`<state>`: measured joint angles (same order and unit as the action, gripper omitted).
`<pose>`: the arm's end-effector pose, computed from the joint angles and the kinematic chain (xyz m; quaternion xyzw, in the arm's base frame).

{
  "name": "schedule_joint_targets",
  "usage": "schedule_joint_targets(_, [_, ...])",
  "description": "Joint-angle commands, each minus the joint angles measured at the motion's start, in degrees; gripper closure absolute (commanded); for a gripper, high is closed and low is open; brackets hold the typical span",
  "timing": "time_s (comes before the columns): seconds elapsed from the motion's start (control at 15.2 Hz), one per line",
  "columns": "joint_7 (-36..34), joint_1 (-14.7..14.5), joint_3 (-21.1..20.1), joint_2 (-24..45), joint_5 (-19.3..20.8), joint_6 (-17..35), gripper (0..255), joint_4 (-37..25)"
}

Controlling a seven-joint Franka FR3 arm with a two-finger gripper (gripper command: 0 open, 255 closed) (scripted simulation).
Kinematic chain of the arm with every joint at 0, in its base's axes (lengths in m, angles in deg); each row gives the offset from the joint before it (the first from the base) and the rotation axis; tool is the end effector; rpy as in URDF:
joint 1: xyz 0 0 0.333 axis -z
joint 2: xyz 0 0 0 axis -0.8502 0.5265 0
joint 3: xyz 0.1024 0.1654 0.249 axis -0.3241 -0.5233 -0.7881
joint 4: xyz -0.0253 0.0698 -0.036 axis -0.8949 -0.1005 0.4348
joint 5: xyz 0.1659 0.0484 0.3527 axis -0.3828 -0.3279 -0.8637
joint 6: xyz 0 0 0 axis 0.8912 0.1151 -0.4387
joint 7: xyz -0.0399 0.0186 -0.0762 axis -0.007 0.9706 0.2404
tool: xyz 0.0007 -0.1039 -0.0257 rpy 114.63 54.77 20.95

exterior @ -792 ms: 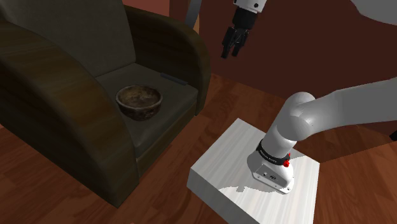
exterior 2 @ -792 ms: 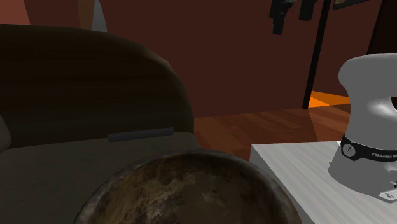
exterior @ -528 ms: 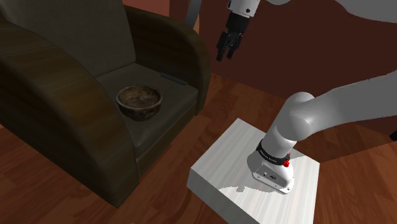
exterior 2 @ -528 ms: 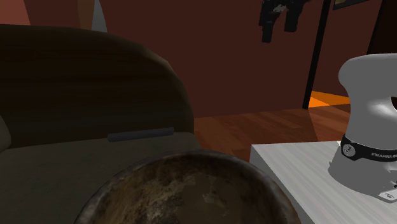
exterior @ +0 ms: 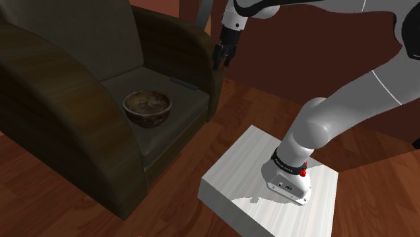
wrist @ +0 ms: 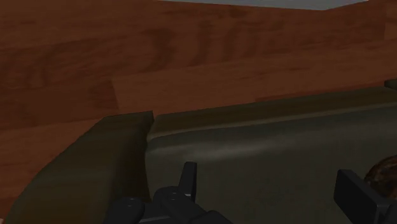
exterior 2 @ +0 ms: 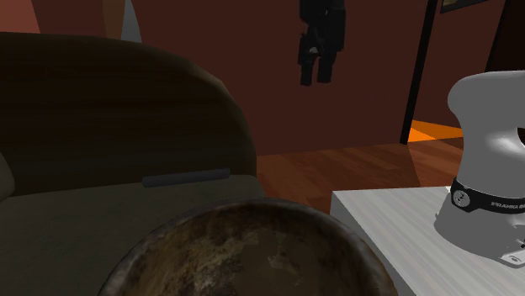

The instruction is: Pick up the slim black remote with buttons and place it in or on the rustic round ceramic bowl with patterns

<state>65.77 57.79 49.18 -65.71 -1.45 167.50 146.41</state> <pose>0.4104 -0.0272 0.5203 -0.9989 -0.0185 -0.0272 0.0345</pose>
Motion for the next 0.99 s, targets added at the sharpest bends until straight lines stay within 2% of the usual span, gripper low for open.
schedule_joint_targets(0.0, [0.9, 0.0, 0.3, 4.5, 0.4, 2.4, 0, -1.9])
schedule_joint_targets(0.46, [3.7, 0.2, 1.4, 20.0, 1.2, 9.3, 0, -9.6])
schedule_joint_targets(0.92, [6.2, 0.7, 2.0, 35.8, 1.5, 13.1, 0, -20.8])
